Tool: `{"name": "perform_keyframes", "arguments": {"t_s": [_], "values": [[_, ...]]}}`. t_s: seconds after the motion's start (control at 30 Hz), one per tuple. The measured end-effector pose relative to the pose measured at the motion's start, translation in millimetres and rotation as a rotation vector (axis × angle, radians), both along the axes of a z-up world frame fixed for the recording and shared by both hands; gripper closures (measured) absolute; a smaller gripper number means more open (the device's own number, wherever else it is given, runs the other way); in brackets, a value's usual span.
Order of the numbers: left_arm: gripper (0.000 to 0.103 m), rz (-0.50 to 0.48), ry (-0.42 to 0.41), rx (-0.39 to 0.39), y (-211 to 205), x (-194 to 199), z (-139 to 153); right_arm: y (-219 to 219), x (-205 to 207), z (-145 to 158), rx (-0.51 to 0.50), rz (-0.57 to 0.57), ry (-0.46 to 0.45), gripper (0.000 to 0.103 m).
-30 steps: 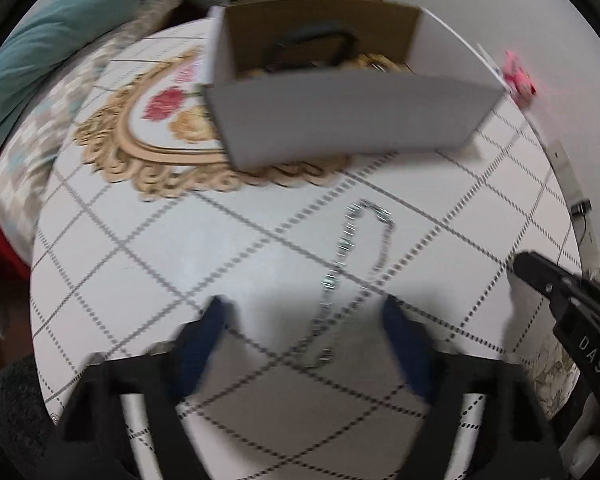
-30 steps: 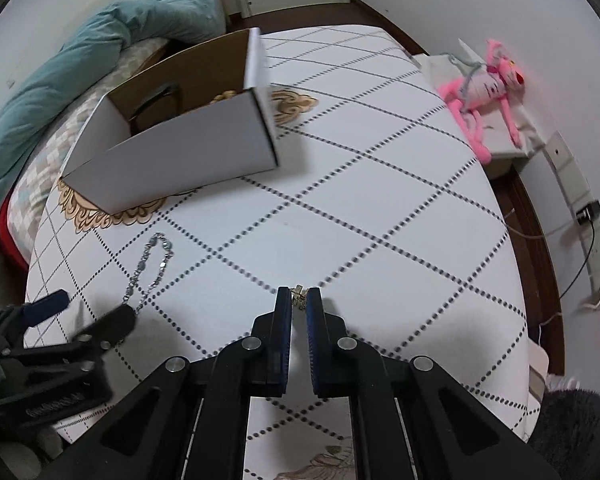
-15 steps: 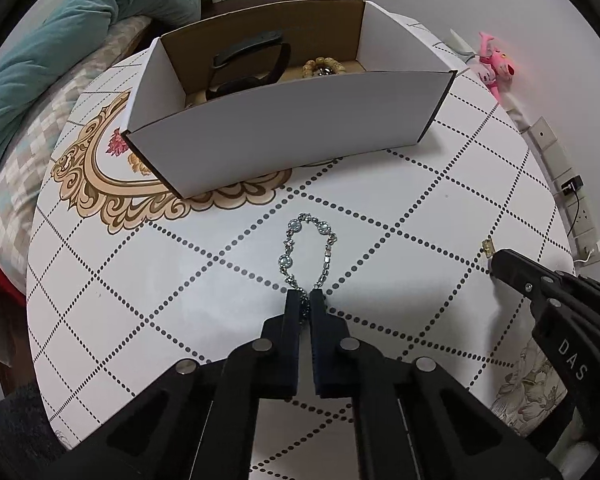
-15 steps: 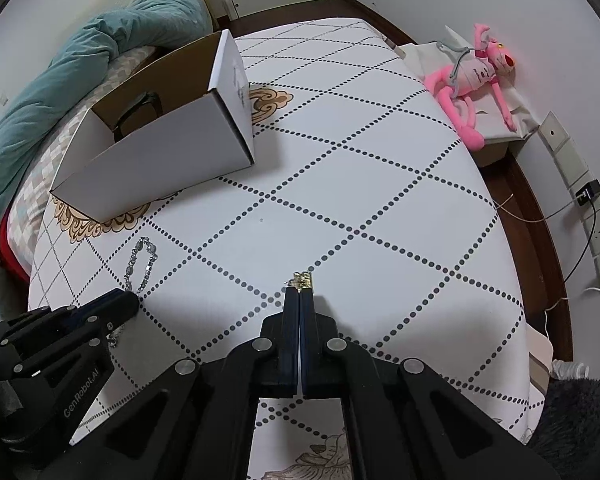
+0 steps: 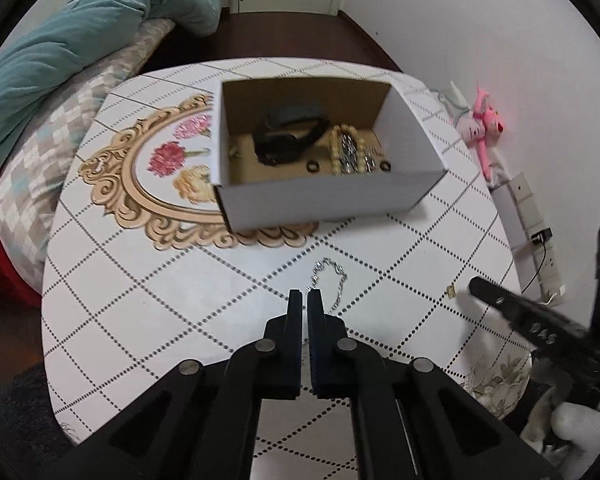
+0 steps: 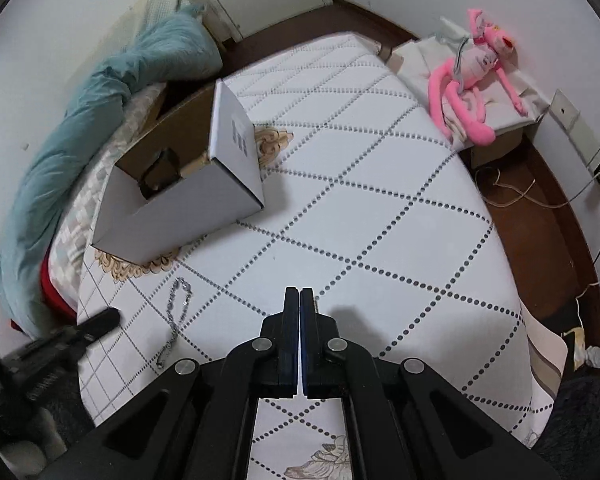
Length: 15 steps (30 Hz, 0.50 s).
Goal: Organize jewelry
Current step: 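Close the left gripper on the end of the thin silver chain while the right gripper holds the earring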
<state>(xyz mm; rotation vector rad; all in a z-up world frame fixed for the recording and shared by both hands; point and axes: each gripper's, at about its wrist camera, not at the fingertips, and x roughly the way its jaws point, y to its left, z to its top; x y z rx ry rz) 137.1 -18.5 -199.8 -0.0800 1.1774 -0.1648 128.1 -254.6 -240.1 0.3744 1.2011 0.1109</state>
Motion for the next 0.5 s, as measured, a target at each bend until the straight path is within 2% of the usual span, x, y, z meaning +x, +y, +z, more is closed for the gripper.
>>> {"name": "perform_keyframes", "arguments": {"t_s": [0.07, 0.1, 0.13, 0.23, 0.3, 0.37, 0.43, 0.5], "values": [[0.103, 0.009, -0.006, -0.003, 3.7, 0.6, 2.0, 3.4, 0.2, -2.8, -0.025, 0.014, -0.006, 0.08], [0.103, 0.012, -0.005, -0.004, 4.3, 0.7, 1.4, 5.9, 0.8, -3.8, -0.045, 0.024, -0.006, 0.064], [0.103, 0.013, -0.004, -0.004, 5.6, 0.8, 1.1, 9.3, 1.5, -6.1, -0.06, 0.036, -0.004, 0.056], [0.103, 0.01, 0.013, -0.024, 8.1, -0.4, -4.0, 18.5, 2.2, -15.8, -0.116, 0.058, 0.011, 0.056], [0.102, 0.018, 0.028, -0.029, 9.9, -2.7, -8.8, 24.1, 1.6, -15.9, -0.159, 0.073, -0.009, 0.058], [0.098, 0.035, 0.042, -0.022, 12.2, -4.4, -13.4, 31.4, 0.7, -16.6, -0.212, 0.088, -0.031, 0.065], [0.098, 0.056, 0.067, -0.003, 14.6, -4.8, -20.9, 36.6, 0.1, -17.5, -0.258, 0.101, -0.046, 0.082], [0.097, 0.068, 0.088, 0.02, 16.8, -4.6, -27.9, 40.4, 0.0, -17.4, -0.291, 0.115, -0.054, 0.088]]}}
